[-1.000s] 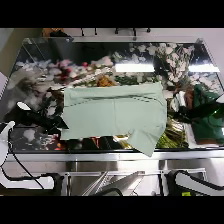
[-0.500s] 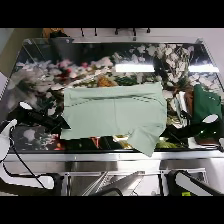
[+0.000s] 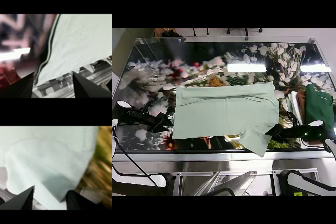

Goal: Fold the shirts.

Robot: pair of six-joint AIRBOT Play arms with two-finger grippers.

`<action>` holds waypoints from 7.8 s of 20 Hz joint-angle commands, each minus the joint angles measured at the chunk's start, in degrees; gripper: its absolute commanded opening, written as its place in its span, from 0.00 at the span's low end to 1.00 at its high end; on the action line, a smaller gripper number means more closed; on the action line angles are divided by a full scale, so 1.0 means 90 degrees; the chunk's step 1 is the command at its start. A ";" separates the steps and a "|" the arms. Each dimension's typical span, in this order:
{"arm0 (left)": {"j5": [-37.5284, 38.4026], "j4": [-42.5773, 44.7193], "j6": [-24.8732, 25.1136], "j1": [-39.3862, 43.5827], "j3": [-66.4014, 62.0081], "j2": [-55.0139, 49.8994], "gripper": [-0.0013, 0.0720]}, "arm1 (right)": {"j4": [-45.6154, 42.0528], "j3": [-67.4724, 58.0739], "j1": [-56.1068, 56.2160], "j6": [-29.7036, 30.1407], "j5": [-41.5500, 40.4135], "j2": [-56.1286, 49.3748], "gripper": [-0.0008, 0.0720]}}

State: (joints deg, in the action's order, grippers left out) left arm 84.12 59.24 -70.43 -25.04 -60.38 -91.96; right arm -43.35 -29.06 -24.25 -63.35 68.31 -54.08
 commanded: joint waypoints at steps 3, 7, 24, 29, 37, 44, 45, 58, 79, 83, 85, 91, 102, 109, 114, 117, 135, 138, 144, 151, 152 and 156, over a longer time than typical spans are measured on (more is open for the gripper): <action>-0.0702 -0.0107 0.0036 -0.0058 0.0719 -0.0007 0.74 | 0.0678 0.0019 0.0007 0.0551 -0.0163 -0.0260 0.51; -0.1025 -0.0568 0.0517 0.0367 0.1263 -0.0007 0.73 | 0.0680 0.0017 0.0007 0.0566 -0.0044 -0.0255 0.51; -0.0335 0.0699 -0.0457 -0.0209 0.1447 0.1479 0.04 | -0.2016 -0.0032 -0.0007 -0.1239 0.0651 0.2312 0.04; -0.0236 -0.0214 -0.0425 0.0226 0.0648 0.1462 0.04 | -0.0454 -0.1001 0.0039 -0.0087 0.0194 0.1892 0.04; -0.0648 -0.0199 -0.1069 0.1353 -0.2110 -0.0442 0.04 | -0.0015 -0.3245 0.1064 0.0571 -0.1144 -0.0763 0.04; -0.0627 -0.0274 -0.1217 0.1367 -0.3398 -0.2091 0.04 | -0.0010 -0.4163 0.1200 0.1010 -0.1333 -0.2431 0.04; -0.0597 -0.0272 -0.1209 0.1394 -0.3492 -0.2200 0.04 | -0.0012 -0.4163 0.1197 0.1032 -0.1336 -0.2453 0.04; 0.0571 -0.0270 -0.1498 0.1430 -0.5447 -0.2256 0.93 | -0.0957 -0.4498 0.0172 0.0622 0.0296 -0.2409 0.98; -0.0908 -0.0937 -0.1460 0.4869 -0.5554 -0.3031 0.04 | 0.2081 -0.4546 0.0721 0.1962 0.1496 -0.2176 0.04; -0.1834 -0.1387 -0.1596 0.6314 -0.5557 -0.3929 0.04 | 0.2055 -0.4745 0.0714 0.1659 0.1919 -0.1804 0.04; -0.2378 -0.2178 -0.1593 0.6739 -0.5559 -0.4194 0.04 | 0.2052 -0.5260 0.0714 0.1348 0.2312 -0.1761 0.04; -0.2365 -0.3298 -0.1562 0.6744 -0.6771 -0.3966 0.04 | 0.1491 -0.6817 0.0729 0.0454 0.2866 -0.1746 0.04; 0.0578 -0.3410 -0.1258 0.2618 -0.5884 -0.0277 0.04 | 0.1511 -0.6817 0.4068 -0.0136 0.0146 -0.2181 0.04; 0.0593 -0.3383 -0.0925 0.1520 -0.5280 0.0712 0.04 | 0.1489 -0.6819 0.7123 0.0563 -0.4257 -0.4150 0.84; 0.0527 -0.3393 -0.0571 0.1489 -0.4449 0.1141 0.04 | 0.1010 -0.6829 0.6431 0.0525 -0.2985 -0.3405 0.64; 0.0549 -0.3410 -0.0510 0.1486 -0.4357 0.1265 0.04 | 0.0801 -0.6829 0.5287 0.0272 -0.1651 -0.2465 0.65; 0.0610 -0.3427 -0.0508 0.1496 -0.4354 0.1326 0.04 | 0.0398 -0.5088 0.3021 0.0240 0.0053 -0.3458 0.65; 0.0610 -0.3419 -0.0505 0.1496 -0.4352 0.1321 0.04 | 0.0976 -0.5093 0.3315 0.0522 0.0029 -0.3568 0.65; 0.0610 -0.3417 -0.0503 0.1506 -0.4352 0.1321 0.04 | 0.1358 -0.5093 0.3694 0.0821 -0.0449 -0.3570 0.24; 0.0809 -0.3366 -0.0503 0.1508 -0.4352 0.1321 0.04 | 0.1722 -0.5314 0.3633 0.1224 -0.0423 -0.3065 0.03; 0.0833 -0.3364 -0.0503 0.1508 -0.4352 0.1321 0.04 | 0.1707 -0.5435 0.3548 0.1168 -0.0420 -0.2883 0.03; 0.0831 -0.3371 -0.0503 0.1508 -0.4352 0.1321 0.04 | 0.1197 -0.6807 0.2776 0.0248 -0.0182 -0.2086 0.03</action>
State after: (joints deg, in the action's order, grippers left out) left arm 91.37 28.88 -74.98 -11.49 -99.57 -80.07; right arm -29.76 -83.00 4.69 -55.77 65.32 -77.06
